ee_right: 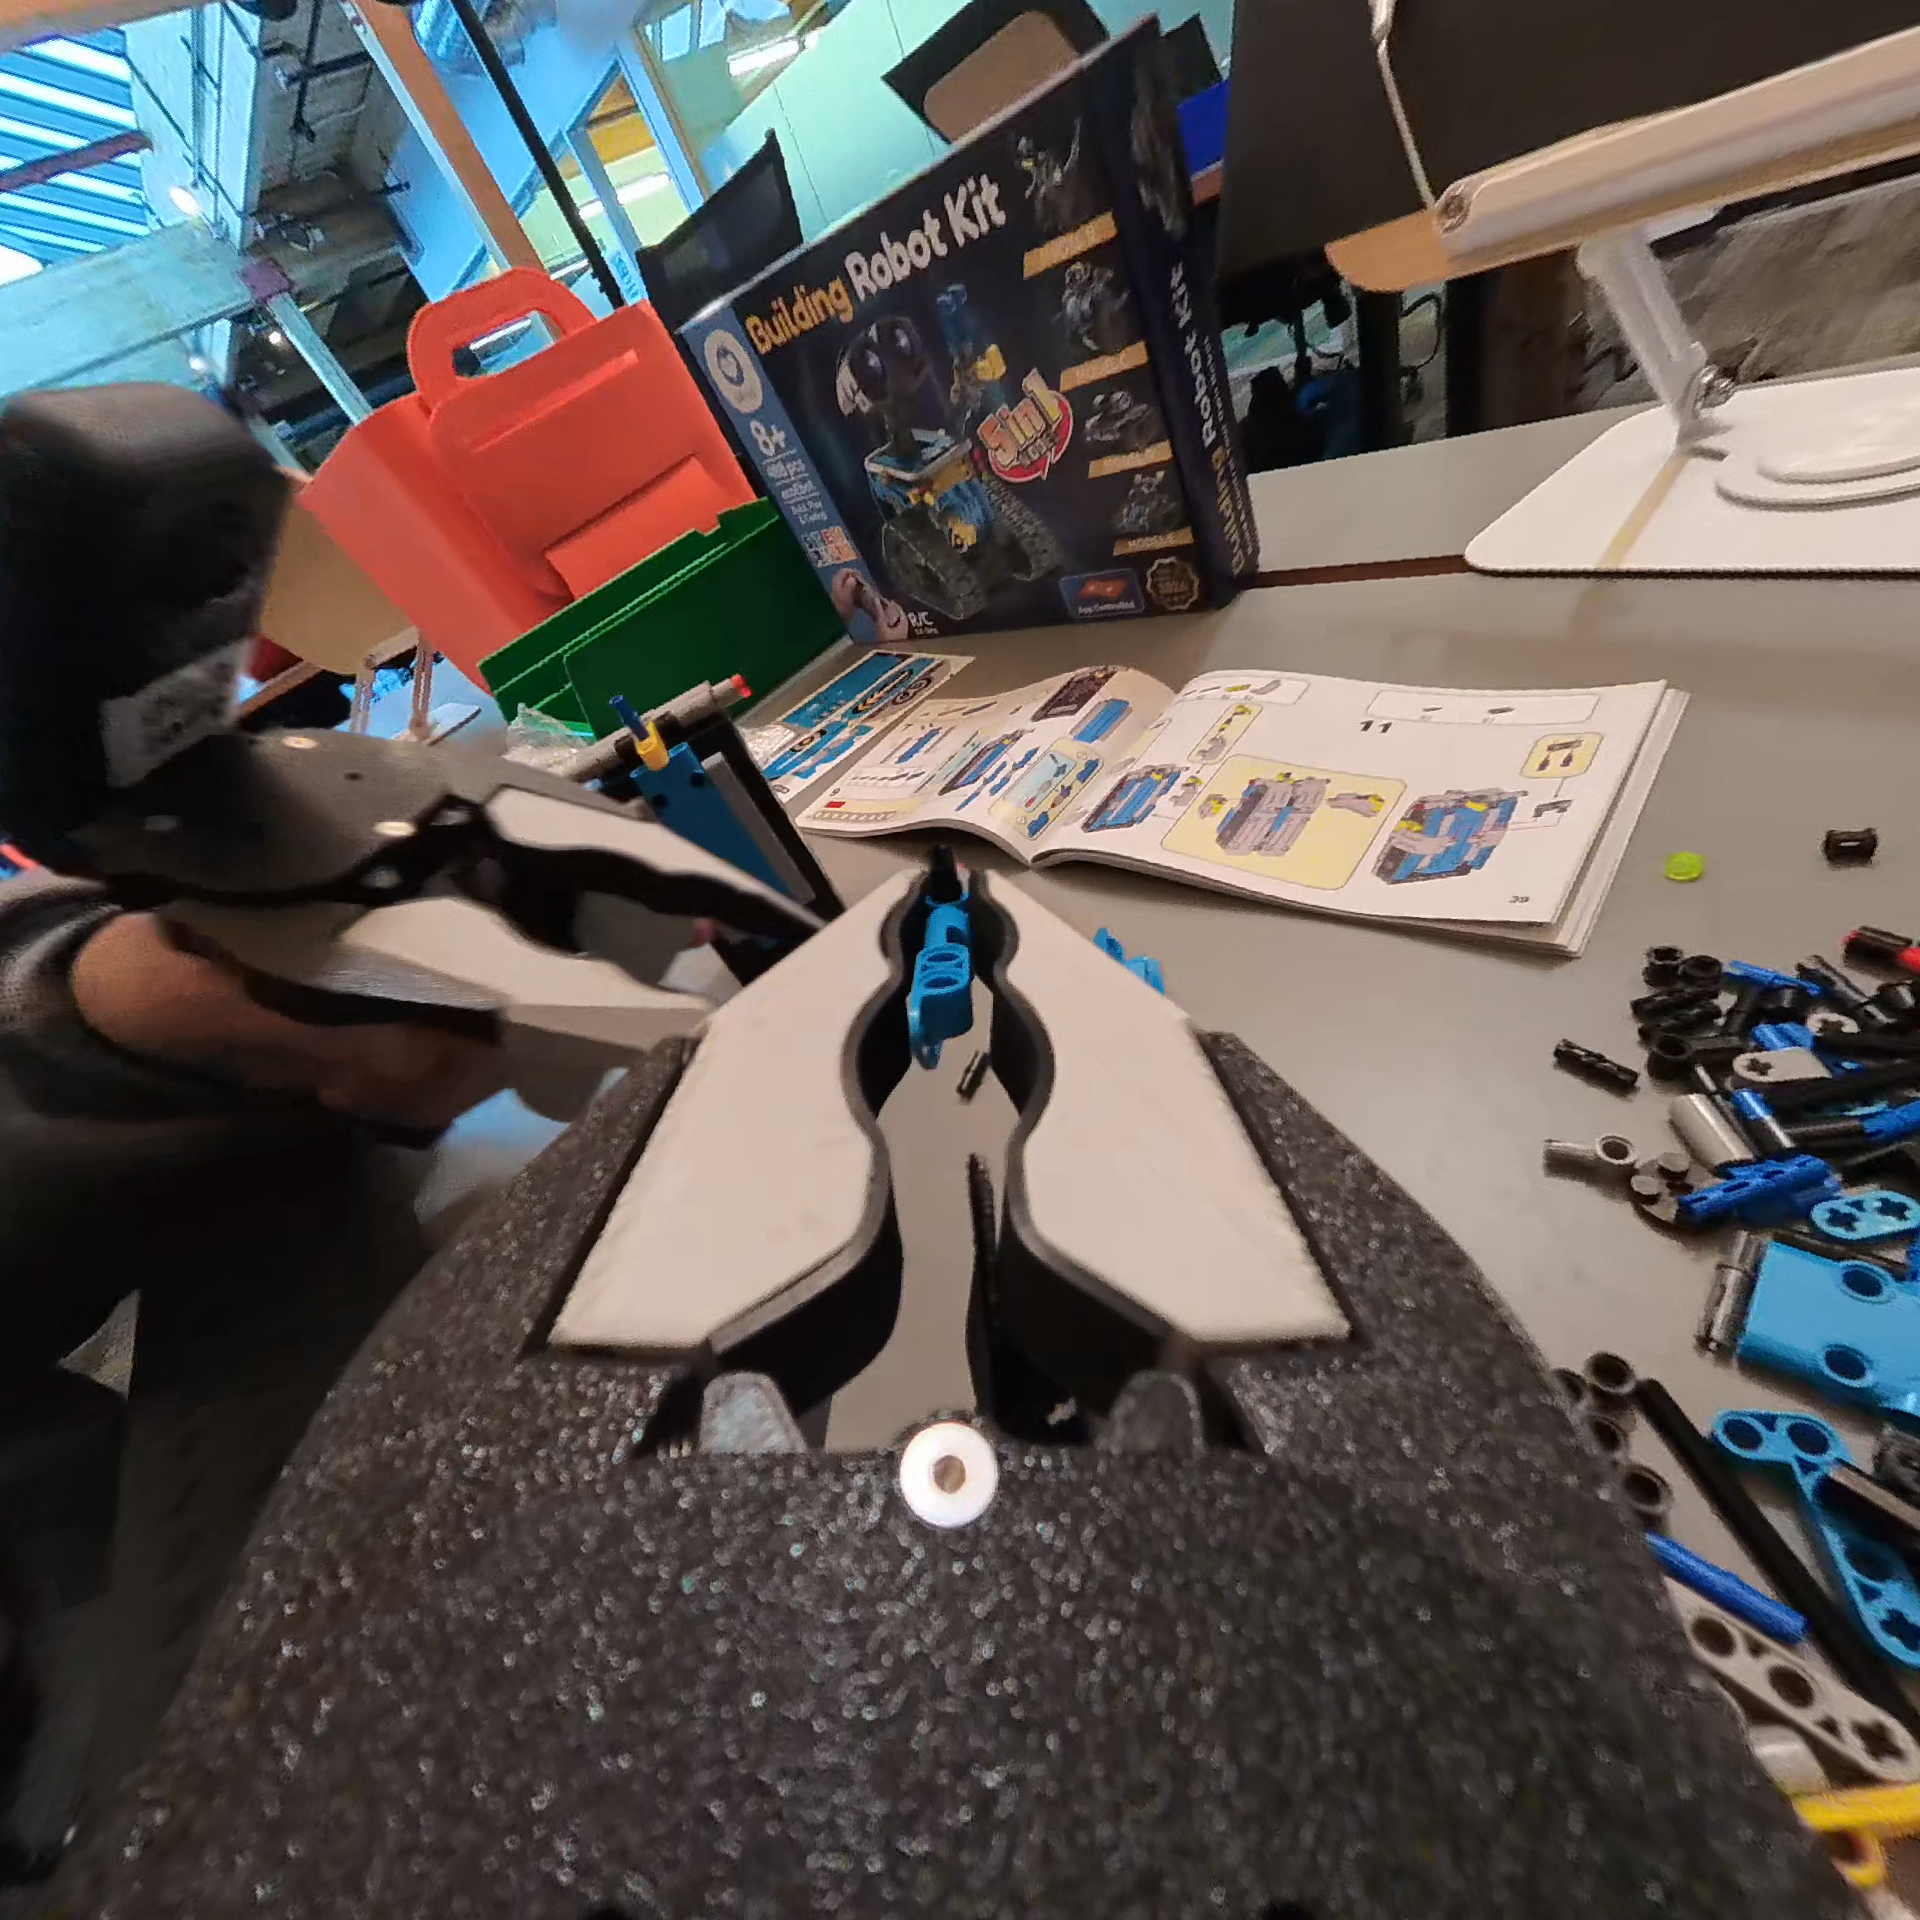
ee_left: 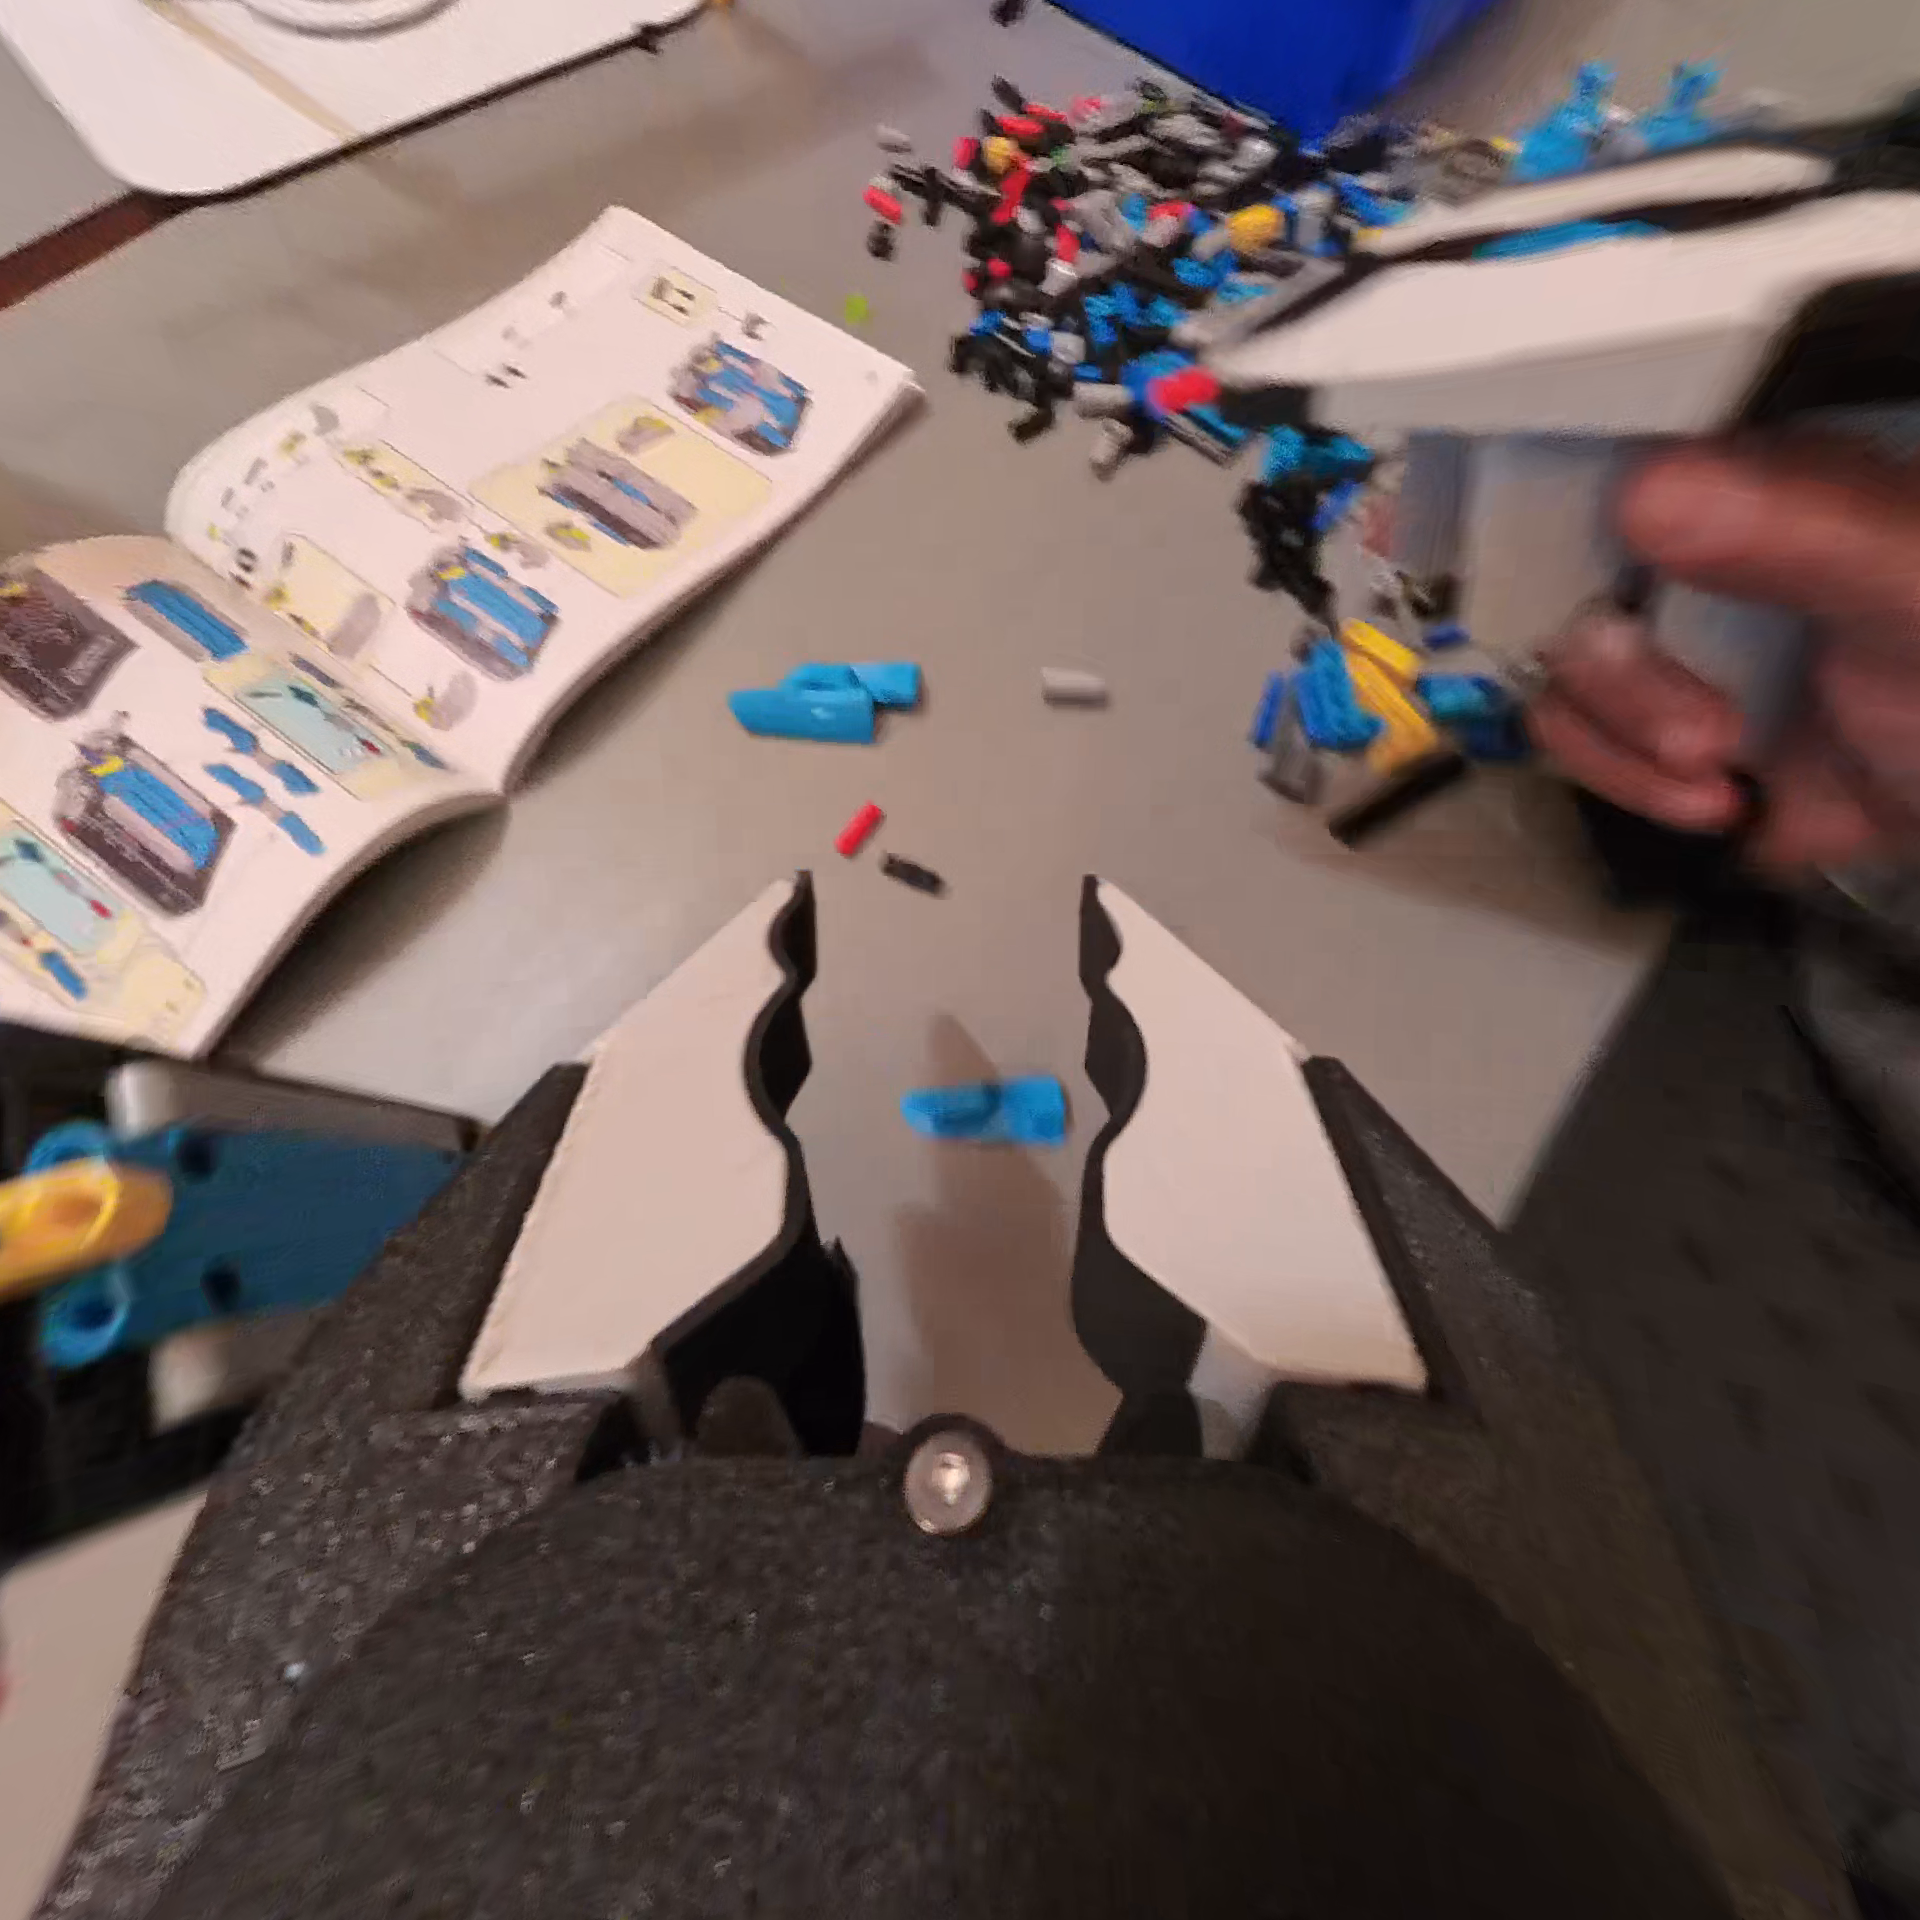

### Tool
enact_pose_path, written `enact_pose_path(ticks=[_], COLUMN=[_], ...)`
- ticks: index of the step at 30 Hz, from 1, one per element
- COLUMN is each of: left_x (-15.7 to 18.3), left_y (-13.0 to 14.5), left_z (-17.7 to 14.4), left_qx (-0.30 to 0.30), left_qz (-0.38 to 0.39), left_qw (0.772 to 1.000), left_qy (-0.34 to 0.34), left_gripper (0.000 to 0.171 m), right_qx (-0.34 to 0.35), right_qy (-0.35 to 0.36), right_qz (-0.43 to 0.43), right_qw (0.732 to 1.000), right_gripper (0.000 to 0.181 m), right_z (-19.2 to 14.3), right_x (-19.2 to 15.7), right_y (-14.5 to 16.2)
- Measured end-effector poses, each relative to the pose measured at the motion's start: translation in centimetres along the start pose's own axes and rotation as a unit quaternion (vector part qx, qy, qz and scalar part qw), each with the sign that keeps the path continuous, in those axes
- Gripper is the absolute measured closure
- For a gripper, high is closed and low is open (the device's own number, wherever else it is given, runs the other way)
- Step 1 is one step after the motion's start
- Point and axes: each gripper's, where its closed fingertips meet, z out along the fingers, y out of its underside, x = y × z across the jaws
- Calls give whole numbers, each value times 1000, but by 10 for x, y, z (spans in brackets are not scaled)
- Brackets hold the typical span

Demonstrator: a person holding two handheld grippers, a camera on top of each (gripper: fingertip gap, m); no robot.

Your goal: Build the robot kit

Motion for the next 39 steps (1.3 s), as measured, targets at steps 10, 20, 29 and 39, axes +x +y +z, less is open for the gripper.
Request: enact_pose_path(ticks=[10, 20, 29, 39], left_x=[-47, -40, -28, -17], left_y=[-12, -11, -4, 56], left_z=[78, 89, 76, -90], left_qx=[3, -17, -29, -32], left_qz=[-83, -63, -47, -28], left_qw=[994, 997, 997, 997], left_qy=[-75, -44, -50, -66], left_gripper=[116, 120, 133, 133], right_qx=[43, 40, 34, 5], right_qy=[-33, -67, -64, -84], right_qz=[46, 71, 67, 42], right_qw=[997, 994, 995, 996], right_gripper=[175, 175, 174, 174], right_z=[-14, -12, -11, -3], right_x=[0, -6, -4, -18], right_y=[-13, -12, -10, 0])
